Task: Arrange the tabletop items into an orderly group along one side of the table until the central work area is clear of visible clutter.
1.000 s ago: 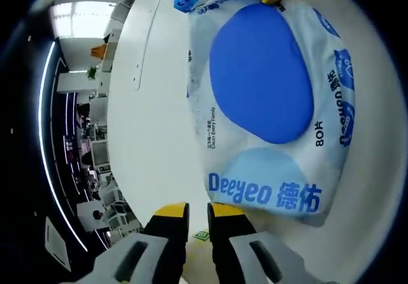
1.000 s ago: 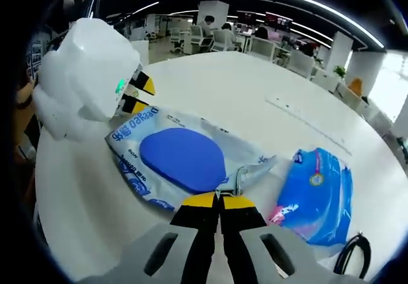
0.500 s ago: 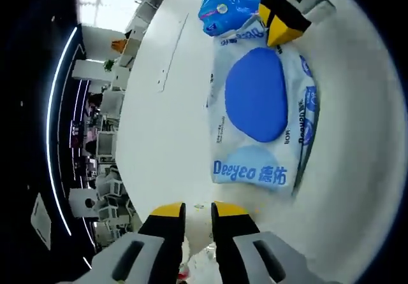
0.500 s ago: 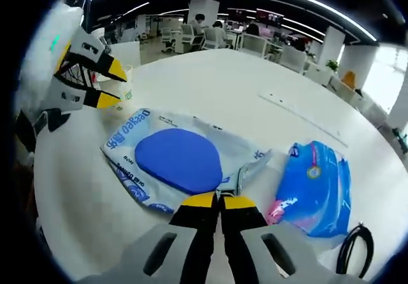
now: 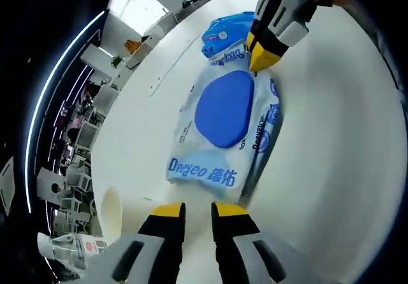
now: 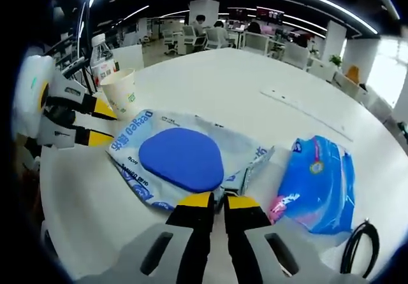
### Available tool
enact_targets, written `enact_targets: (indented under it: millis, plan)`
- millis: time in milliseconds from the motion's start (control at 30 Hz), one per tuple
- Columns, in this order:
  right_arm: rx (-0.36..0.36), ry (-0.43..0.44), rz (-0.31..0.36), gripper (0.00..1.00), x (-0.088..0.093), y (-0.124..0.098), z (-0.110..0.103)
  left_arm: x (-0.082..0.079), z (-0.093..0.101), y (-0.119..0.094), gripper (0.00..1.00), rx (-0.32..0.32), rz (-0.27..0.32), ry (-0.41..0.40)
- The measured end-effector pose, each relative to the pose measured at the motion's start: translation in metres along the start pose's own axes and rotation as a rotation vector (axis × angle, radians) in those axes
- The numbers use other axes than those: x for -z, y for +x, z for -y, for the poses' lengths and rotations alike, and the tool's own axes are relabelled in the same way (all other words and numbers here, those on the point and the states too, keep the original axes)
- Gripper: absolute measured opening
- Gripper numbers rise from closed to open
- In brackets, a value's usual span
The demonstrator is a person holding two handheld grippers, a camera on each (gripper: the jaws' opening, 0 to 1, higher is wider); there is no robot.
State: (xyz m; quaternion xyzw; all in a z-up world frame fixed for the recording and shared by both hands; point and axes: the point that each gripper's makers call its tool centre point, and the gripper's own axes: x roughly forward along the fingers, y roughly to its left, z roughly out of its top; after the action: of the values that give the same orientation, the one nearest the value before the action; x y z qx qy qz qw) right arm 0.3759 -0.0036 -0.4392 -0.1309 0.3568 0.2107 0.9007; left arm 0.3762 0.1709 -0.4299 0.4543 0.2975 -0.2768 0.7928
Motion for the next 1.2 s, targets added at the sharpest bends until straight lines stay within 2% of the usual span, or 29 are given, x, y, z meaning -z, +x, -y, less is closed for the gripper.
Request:
enact_targets:
  millis: [400, 700, 800, 900, 1033, 1133, 1200]
  plan:
    - [-0.021, 0.011, 0.001, 0.09, 0.001, -0.002, -0.002, 0.001, 0.007, -0.003, 0.15, 0.023, -0.003, -0.019]
    - [-0.048, 0.064, 0.004, 0.13, 0.001, -0.004, -0.003, 0.002, 0.017, -0.013, 0.15, 0.046, 0.013, -0.051]
    - [-0.059, 0.088, 0.004, 0.14, 0.001, -0.004, -0.004, -0.002, 0.018, -0.018, 0.14, 0.06, 0.056, -0.105]
    - [-0.067, 0.112, 0.002, 0.14, 0.002, -0.005, -0.003, -0.003, 0.022, -0.021, 0.14, 0.076, 0.075, -0.121]
    - [-0.077, 0.159, 0.004, 0.17, 0.002, -0.009, -0.002, -0.001, 0.029, -0.017, 0.14, 0.078, 0.073, -0.113]
    - [-0.069, 0.176, 0.015, 0.17, 0.0, -0.014, 0.001, 0.0, 0.031, -0.023, 0.14, 0.075, 0.077, -0.128]
    - [-0.063, 0.178, 0.026, 0.16, -0.003, -0.016, 0.003, -0.004, 0.043, -0.029, 0.14, 0.117, 0.109, -0.153]
